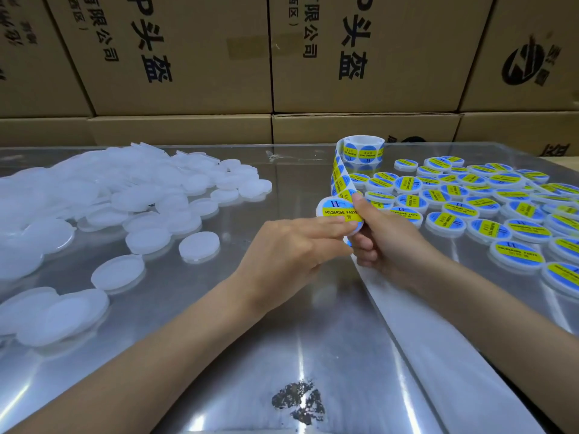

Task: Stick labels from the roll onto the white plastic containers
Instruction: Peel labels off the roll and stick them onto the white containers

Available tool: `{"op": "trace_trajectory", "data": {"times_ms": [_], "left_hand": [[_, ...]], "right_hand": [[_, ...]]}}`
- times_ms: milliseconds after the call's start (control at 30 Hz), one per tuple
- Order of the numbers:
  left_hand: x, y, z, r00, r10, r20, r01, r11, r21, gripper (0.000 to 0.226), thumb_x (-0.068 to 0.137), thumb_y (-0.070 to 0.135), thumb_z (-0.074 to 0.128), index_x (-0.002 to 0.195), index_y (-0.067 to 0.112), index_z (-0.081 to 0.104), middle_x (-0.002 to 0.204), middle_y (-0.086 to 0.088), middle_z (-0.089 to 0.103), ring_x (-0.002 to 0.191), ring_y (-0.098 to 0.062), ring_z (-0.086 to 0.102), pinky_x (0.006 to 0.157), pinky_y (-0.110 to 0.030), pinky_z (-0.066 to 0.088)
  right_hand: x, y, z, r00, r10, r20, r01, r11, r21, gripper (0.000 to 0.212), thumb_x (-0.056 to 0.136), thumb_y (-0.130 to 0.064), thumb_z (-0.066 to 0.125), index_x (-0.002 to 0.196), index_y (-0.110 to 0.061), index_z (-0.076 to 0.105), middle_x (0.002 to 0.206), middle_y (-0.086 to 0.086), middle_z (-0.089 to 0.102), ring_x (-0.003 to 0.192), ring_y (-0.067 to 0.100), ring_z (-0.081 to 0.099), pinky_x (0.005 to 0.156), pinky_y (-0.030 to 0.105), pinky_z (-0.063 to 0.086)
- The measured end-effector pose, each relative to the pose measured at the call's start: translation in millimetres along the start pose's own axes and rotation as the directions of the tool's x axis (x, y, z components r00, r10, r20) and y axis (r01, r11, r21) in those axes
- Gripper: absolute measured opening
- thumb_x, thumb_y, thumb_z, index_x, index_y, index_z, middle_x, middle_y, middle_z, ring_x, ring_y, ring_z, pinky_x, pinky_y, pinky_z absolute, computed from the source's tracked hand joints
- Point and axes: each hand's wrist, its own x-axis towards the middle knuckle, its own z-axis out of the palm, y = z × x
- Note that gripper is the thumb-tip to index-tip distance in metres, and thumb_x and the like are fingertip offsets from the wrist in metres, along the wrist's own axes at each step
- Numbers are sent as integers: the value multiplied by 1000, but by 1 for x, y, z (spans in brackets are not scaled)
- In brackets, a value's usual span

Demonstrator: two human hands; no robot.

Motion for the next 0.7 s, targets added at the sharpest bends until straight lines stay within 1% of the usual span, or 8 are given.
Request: {"op": "trace_trajectory", "data": {"times_ms": [167, 267, 333, 400, 467, 500, 600, 700], "left_hand": [[0, -4, -2, 1000, -31, 2, 31, 998, 55, 39, 61, -19, 62, 81, 12, 76, 99, -2, 74, 88, -22, 72, 59, -32, 58], [-1, -8, -4, 995, -88, 36, 84, 992, 96, 38, 60, -15, 60, 79, 14, 75, 96, 1, 74, 82, -19, 72, 59, -29, 57], [-3, -13, -3, 977, -203, 69, 193, 971, 139, 35, 67, -11, 62, 84, 16, 76, 100, 3, 73, 86, -19, 71, 61, -31, 57], [-5, -18, -2, 907, -397, 143, 366, 908, 203, 29, 82, 4, 63, 102, 23, 72, 118, 8, 67, 105, -17, 64, 76, -34, 55], [-10, -27, -1, 805, -547, 230, 476, 827, 300, 33, 91, 26, 57, 123, 29, 60, 135, 13, 52, 123, -13, 48, 90, -31, 44], [-12, -31, 0, 766, -587, 261, 502, 800, 328, 36, 92, 33, 55, 128, 30, 55, 138, 13, 48, 126, -12, 44, 92, -29, 41], [-14, -33, 1, 721, -615, 320, 530, 787, 317, 36, 94, 33, 49, 130, 30, 53, 138, 13, 48, 126, -12, 43, 92, -26, 37], [-13, -27, 3, 716, -590, 372, 520, 807, 278, 30, 94, 29, 47, 121, 27, 60, 131, 8, 54, 121, -16, 47, 90, -27, 38]], "right_hand": [[7, -2, -12, 972, -211, -103, 156, 906, -393, 60, 99, -45, 33, 50, -12, 42, 35, -4, 44, 30, 7, 38, 38, 14, 35], [17, 0, -33, 904, -369, -214, 181, 786, -592, 60, 100, -43, 31, 49, -12, 42, 35, -4, 45, 41, 12, 44, 53, 26, 37], [25, 1, -50, 888, -369, -273, 120, 761, -638, 59, 101, -41, 30, 53, -10, 46, 39, -3, 47, 47, 18, 46, 62, 31, 37], [31, 3, -64, 904, -289, -316, 18, 763, -646, 61, 101, -42, 29, 55, -7, 49, 43, 2, 50, 49, 21, 47, 64, 32, 37], [33, 7, -73, 908, -244, -340, -99, 664, -741, 62, 101, -42, 28, 53, -7, 48, 45, 3, 54, 58, 27, 52, 64, 32, 37], [33, 8, -75, 903, -251, -349, -142, 591, -794, 61, 100, -42, 27, 55, -8, 48, 54, 6, 57, 67, 31, 55, 67, 33, 37], [32, 8, -79, 890, -247, -383, -252, 433, -865, 55, 99, -45, 28, 68, -7, 51, 85, 16, 60, 94, 35, 57, 74, 36, 37], [30, 7, -81, 880, -250, -405, -343, 256, -904, 49, 97, -49, 35, 100, -6, 59, 109, 17, 61, 107, 36, 55, 74, 36, 37]]}}
